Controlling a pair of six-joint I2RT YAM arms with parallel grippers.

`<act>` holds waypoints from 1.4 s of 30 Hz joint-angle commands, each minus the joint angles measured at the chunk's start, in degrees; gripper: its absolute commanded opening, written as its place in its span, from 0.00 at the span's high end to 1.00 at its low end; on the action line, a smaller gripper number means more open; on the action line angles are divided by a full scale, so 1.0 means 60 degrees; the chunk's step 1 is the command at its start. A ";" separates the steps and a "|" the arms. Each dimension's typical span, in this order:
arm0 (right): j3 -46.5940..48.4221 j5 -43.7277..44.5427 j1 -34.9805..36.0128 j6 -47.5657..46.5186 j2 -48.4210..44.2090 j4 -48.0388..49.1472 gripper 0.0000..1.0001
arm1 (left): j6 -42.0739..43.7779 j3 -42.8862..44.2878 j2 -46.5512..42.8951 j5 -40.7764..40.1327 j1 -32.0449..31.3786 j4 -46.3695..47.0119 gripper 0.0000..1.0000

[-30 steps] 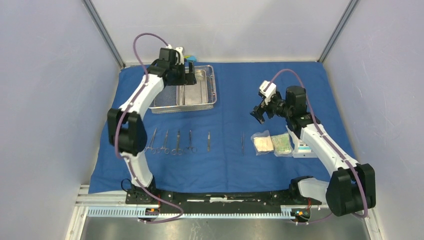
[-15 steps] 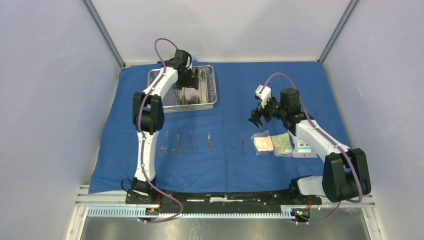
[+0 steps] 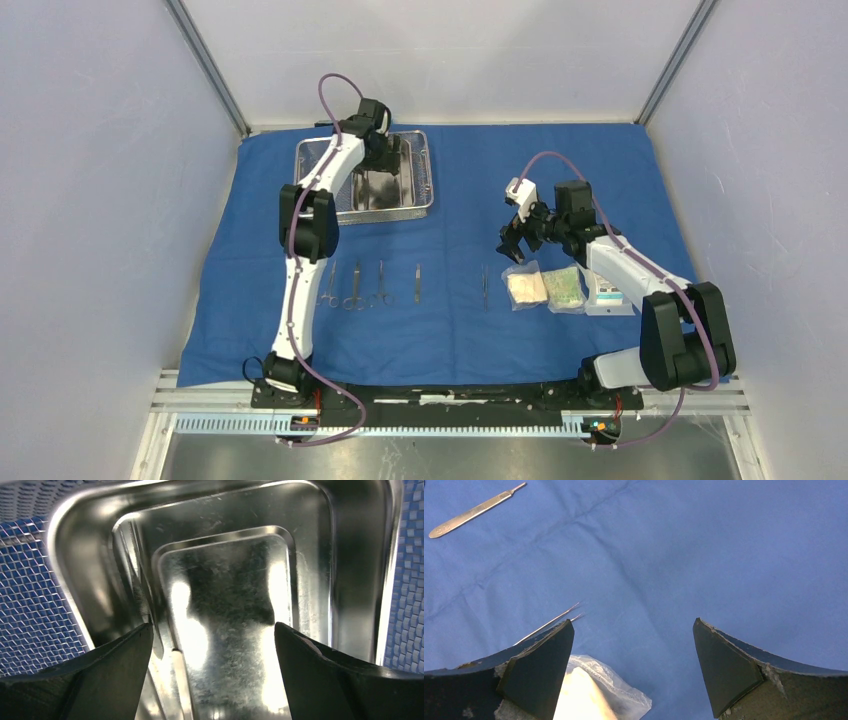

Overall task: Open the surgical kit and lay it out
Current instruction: Pick up the medical item from the container.

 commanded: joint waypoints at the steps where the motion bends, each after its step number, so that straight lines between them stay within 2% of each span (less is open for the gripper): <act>1: 0.0308 -0.0173 0.0009 -0.0189 0.0134 0.0000 0.03 | 0.0328 0.0422 0.0322 -0.0626 -0.0018 -0.0362 0.03; 6: 0.0331 -0.0237 0.0019 -0.0205 0.0280 0.0001 0.03 | 0.0558 0.0223 0.0220 -0.0984 -0.0026 -0.0293 0.03; 13: 0.0311 -0.0189 0.0020 -0.0215 0.0358 0.0015 0.03 | 0.0317 -0.0537 -0.0193 0.0365 -0.0026 -0.0252 0.08; 16: 0.0280 -0.0216 0.0007 -0.0205 0.0376 0.0024 0.03 | 0.0357 -0.0932 -0.0567 0.0029 -0.0068 0.0161 0.09; 26: 0.0155 -0.0244 0.0020 -0.0247 0.0365 0.0113 0.03 | 0.0537 -0.0132 -0.0202 -0.0698 -0.0059 0.0805 0.09; 31: 0.0129 -0.0213 0.0015 -0.0292 0.0338 0.0109 0.03 | -0.0037 0.0353 0.0158 -0.0694 0.0126 0.0902 0.06; 42: 0.0119 -0.0158 0.0019 -0.0298 0.0426 0.0117 0.03 | -0.0381 0.0653 0.0626 -0.1042 0.0194 0.1191 0.03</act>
